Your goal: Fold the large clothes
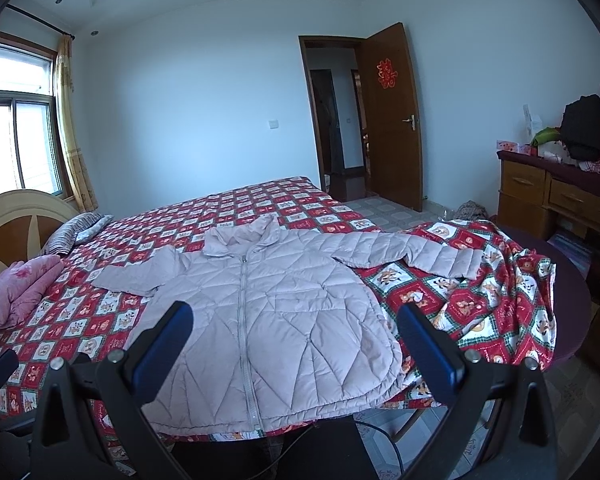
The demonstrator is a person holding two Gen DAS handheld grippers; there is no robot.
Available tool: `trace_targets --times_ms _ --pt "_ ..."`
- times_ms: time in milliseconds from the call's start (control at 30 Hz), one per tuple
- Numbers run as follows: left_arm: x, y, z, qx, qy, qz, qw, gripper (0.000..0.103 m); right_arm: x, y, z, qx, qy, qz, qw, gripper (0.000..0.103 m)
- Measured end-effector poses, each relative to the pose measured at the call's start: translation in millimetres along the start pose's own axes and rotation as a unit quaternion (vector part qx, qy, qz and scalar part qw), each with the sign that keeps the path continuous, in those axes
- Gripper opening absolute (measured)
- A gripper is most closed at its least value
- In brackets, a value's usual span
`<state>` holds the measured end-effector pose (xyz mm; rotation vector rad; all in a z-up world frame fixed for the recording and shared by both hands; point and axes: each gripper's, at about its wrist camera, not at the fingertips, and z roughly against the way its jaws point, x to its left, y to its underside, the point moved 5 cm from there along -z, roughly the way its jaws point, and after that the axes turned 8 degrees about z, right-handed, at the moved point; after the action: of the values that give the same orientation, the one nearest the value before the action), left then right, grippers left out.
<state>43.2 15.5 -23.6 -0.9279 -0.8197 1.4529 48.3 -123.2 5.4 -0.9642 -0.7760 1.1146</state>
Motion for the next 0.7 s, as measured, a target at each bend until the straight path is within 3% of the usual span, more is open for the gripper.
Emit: trace_targets --times_ms 700 --pt "-4.1 4.4 -1.6 0.001 0.002 -0.003 1.0000 0.102 7.2 3.3 -5.7 0.010 -0.011 0.004 1.000 0.103"
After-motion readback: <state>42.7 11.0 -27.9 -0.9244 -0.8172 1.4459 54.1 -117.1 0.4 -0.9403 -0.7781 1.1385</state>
